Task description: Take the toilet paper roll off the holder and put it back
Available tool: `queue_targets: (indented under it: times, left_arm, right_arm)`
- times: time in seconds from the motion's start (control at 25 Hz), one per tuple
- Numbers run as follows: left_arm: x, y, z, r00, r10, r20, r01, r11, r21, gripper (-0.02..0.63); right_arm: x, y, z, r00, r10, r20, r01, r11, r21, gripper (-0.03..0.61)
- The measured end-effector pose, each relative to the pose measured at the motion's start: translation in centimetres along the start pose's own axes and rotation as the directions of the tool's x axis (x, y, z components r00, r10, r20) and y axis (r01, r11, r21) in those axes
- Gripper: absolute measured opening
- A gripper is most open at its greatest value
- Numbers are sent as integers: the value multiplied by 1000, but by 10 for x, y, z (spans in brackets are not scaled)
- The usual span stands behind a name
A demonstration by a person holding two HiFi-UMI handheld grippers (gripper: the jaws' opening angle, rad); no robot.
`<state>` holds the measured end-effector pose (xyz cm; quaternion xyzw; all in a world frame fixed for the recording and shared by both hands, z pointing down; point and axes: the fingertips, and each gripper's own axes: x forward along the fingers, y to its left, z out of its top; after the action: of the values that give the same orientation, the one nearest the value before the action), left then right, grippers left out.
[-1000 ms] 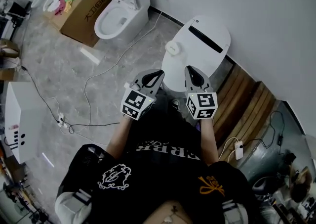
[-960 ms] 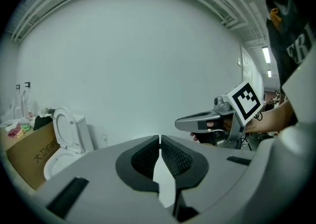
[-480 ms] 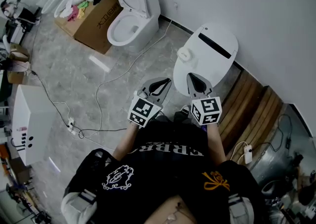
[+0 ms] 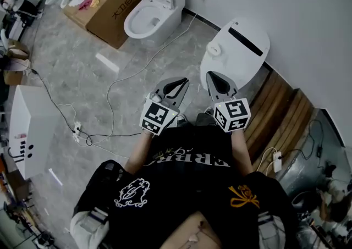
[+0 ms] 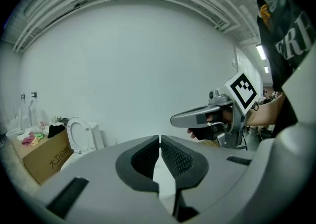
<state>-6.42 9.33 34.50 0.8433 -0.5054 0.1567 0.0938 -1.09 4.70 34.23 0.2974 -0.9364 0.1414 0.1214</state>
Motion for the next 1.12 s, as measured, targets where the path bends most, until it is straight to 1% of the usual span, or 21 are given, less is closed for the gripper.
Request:
queue_targets:
  times: [0.16, 0.36, 0.52, 0.64, 0.76, 1.12]
  left_arm:
    - [-24, -1, -7, 1000, 12, 20, -12, 1000, -7, 23]
    - [-47, 4, -16, 999, 20, 46, -19, 1000, -16, 23]
    - [-61, 3, -21, 998, 13, 61, -10, 999, -40, 23]
    - [-65, 0, -25, 998, 5, 70, -1, 999, -52, 23]
    - [-66, -3, -27, 997, -2, 74, 5, 999, -48, 23]
    - [-67, -3, -28, 997, -14, 81, 17, 999, -39, 23]
  right_arm:
    - [-3, 26, 0, 1000, 26, 4, -26, 1000, 9, 14]
    - [1, 51, -7, 1000, 27, 6, -27, 1000, 1, 14]
    - [-1, 68, -11, 1000, 30, 10, -30, 1000, 2, 14]
    - [-2, 74, -15, 1000, 21, -9, -22, 998, -54, 14]
    - [-1, 77, -18, 1000, 12, -25, -15, 995, -101, 13]
    - [2, 81, -19, 1000, 15, -26, -18, 993, -118, 12]
